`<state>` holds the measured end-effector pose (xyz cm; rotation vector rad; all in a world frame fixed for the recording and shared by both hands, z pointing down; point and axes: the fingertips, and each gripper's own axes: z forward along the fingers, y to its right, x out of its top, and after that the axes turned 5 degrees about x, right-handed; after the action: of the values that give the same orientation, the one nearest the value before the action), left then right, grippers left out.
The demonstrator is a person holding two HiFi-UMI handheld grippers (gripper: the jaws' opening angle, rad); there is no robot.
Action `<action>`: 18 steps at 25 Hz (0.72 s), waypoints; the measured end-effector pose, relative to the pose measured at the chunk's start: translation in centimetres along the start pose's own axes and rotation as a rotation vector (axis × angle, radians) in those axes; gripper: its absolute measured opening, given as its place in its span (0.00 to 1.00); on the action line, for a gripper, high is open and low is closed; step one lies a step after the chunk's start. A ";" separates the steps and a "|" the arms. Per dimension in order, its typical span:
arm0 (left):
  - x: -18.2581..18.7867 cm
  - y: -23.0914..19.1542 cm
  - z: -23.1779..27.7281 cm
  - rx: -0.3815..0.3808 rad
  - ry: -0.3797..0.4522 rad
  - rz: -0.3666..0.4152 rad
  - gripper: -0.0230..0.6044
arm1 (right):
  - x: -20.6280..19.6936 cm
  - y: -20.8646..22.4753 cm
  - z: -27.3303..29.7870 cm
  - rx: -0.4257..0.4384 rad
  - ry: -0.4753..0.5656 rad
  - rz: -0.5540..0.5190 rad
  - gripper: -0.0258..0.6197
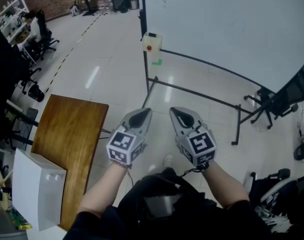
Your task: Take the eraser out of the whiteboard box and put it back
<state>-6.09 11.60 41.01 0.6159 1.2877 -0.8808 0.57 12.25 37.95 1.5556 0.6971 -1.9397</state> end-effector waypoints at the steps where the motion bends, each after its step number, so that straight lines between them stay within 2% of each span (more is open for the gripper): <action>1: 0.3 -0.2 1.0 0.007 -0.003 0.003 0.04 | 0.0 1.0 0.4 0.005 0.001 0.007 0.08; 9: 2.3 -1.9 9.1 0.058 -0.012 0.012 0.04 | 0.0 8.8 3.4 0.047 0.002 0.027 0.08; 18: 4.0 -3.9 15.2 0.115 -0.004 0.016 0.04 | -0.2 14.7 6.1 0.079 -0.001 0.034 0.08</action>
<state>-0.81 -3.66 40.40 0.7135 1.2334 -0.9473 6.66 -2.49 38.56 1.6030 0.5963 -1.9645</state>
